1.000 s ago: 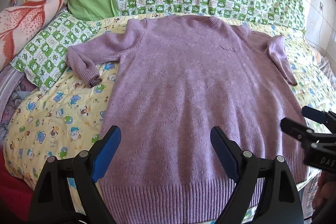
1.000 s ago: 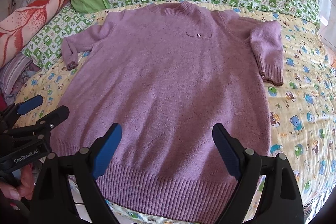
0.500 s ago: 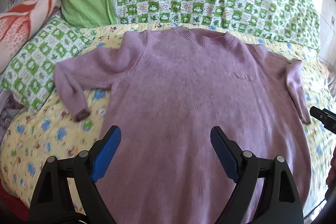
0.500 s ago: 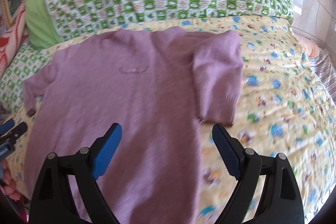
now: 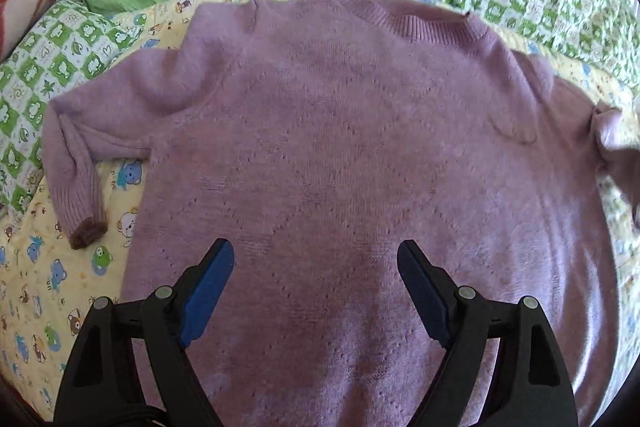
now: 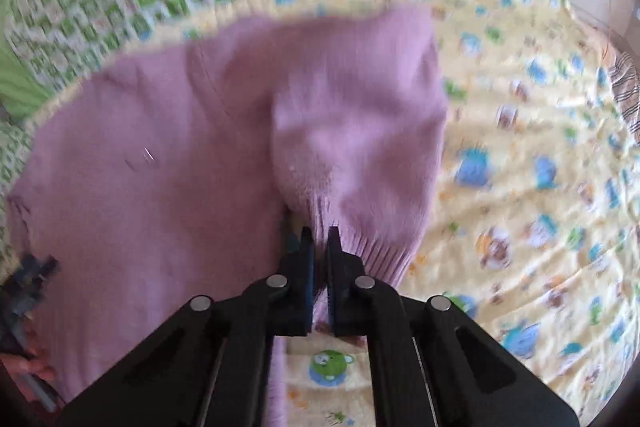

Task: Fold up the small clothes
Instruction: 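Grasp a sleeve cuff with the right gripper and fold it across the body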

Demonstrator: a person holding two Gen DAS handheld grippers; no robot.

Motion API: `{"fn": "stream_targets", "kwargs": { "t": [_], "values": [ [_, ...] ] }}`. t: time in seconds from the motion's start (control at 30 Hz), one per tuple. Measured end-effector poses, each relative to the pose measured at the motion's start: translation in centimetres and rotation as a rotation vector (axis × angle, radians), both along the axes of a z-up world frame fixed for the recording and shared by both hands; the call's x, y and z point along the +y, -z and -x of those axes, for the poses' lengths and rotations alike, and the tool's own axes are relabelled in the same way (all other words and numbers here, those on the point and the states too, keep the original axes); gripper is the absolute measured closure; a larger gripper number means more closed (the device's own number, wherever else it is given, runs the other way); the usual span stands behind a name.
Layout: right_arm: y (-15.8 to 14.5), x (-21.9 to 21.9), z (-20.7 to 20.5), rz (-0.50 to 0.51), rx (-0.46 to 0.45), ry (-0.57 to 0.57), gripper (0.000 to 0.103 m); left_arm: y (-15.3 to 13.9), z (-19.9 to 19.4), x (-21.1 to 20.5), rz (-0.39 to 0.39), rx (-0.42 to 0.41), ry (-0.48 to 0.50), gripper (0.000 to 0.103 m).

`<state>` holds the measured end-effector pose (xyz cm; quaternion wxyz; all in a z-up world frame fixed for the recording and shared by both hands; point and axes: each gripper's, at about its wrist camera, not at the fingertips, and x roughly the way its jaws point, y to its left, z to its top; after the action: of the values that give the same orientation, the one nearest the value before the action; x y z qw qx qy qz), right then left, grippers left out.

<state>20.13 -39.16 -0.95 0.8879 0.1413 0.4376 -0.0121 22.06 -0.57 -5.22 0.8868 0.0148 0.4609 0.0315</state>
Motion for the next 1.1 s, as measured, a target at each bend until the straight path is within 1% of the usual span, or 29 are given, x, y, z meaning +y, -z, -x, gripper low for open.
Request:
{"fn": "stream_targets", "kwargs": {
  "t": [0.03,0.1,0.17,0.23,0.3,0.33,0.37,0.43,0.47,0.53,0.63,0.67,0.7,0.77,0.8,0.83,0.87,0.9,0.93,0.97,1.0,1.03,1.1],
  "values": [
    [-2.6,0.6,-0.4,0.001,-0.050,-0.030,0.097,-0.3,0.1,0.2,0.011,-0.004,0.001,0.018],
    [-6.3,3.1,-1.6,-0.025,-0.122,-0.128,0.097,-0.8,0.4,0.5,0.027,0.001,0.001,0.018],
    [-9.6,7.8,-3.2,-0.041,-0.191,-0.285,0.097,-1.5,0.7,0.8,0.043,-0.008,0.001,0.018],
    [-11.3,13.3,-4.8,-0.123,-0.225,-0.465,0.094,-1.8,0.9,1.1,0.040,-0.009,-0.001,0.018],
    [-11.7,17.1,-5.5,-0.174,-0.232,-0.547,0.075,-2.0,0.8,1.5,0.016,-0.014,-0.006,0.018],
    [-11.6,18.5,-5.6,-0.167,-0.219,-0.564,0.051,-2.1,0.7,1.5,0.007,-0.017,-0.007,0.018],
    [-11.4,19.1,-5.3,-0.148,-0.220,-0.560,0.034,-2.2,0.6,1.7,-0.008,-0.024,-0.010,0.018],
    [-10.7,18.9,-4.4,-0.105,-0.236,-0.529,0.033,-2.3,0.3,2.0,-0.039,-0.042,-0.008,0.018],
    [-9.9,18.4,-4.7,-0.086,-0.216,-0.517,0.033,-2.4,0.0,2.0,-0.057,-0.053,0.002,0.018],
    [-8.0,17.2,-5.5,-0.070,-0.148,-0.475,0.033,-2.3,-0.7,1.7,-0.103,-0.074,0.027,0.018],
    [-5.0,14.2,-5.7,-0.085,-0.047,-0.387,0.033,-2.0,-2.4,0.6,-0.157,-0.094,0.076,0.018],
    [-3.9,13.2,-5.5,-0.093,-0.023,-0.358,0.033,-1.7,-3.2,0.2,-0.161,-0.087,0.086,0.017],
    [-3.1,12.2,-5.7,-0.094,-0.005,-0.333,0.033,-1.3,-4.0,0.1,-0.148,-0.064,0.084,0.017],
    [-1.6,10.1,-5.4,-0.092,0.021,-0.275,0.033,-0.2,-5.9,0.3,-0.099,0.031,0.061,0.017],
    [-1.0,9.2,-5.3,-0.095,0.035,-0.247,0.033,0.0,-6.4,0.2,-0.097,0.063,0.055,0.017],
    [-0.2,8.1,-5.2,-0.105,0.055,-0.219,0.033,-0.2,-6.4,0.1,-0.112,0.069,0.061,0.017],
    [0.3,7.1,-5.1,-0.115,0.072,-0.192,0.033,-0.5,-6.0,-0.1,-0.120,0.047,0.081,0.017],
    [0.5,6.4,-5.1,-0.124,0.077,-0.174,0.033,-1.1,-5.4,-0.4,-0.133,0.011,0.121,0.017],
    [0.9,5.6,-4.9,-0.132,0.077,-0.156,0.033,-1.6,-4.5,-1.0,-0.161,-0.039,0.184,0.016],
    [1.1,5.0,-4.8,-0.135,0.077,-0.145,0.033,-1.8,-4.0,-1.5,-0.195,-0.067,0.226,0.014],
    [1.2,4.6,-4.8,-0.135,0.077,-0.139,0.033,-1.5,-3.7,-2.2,-0.252,-0.085,0.277,0.012],
    [1.4,4.4,-4.9,-0.139,0.079,-0.137,0.033,-1.0,-3.9,-2.8,-0.300,-0.085,0.320,0.012],
    [1.7,4.0,-5.0,-0.158,0.081,-0.131,0.033,0.2,-4.6,-3.5,-0.376,-0.057,0.392,0.012]
  ]
}}
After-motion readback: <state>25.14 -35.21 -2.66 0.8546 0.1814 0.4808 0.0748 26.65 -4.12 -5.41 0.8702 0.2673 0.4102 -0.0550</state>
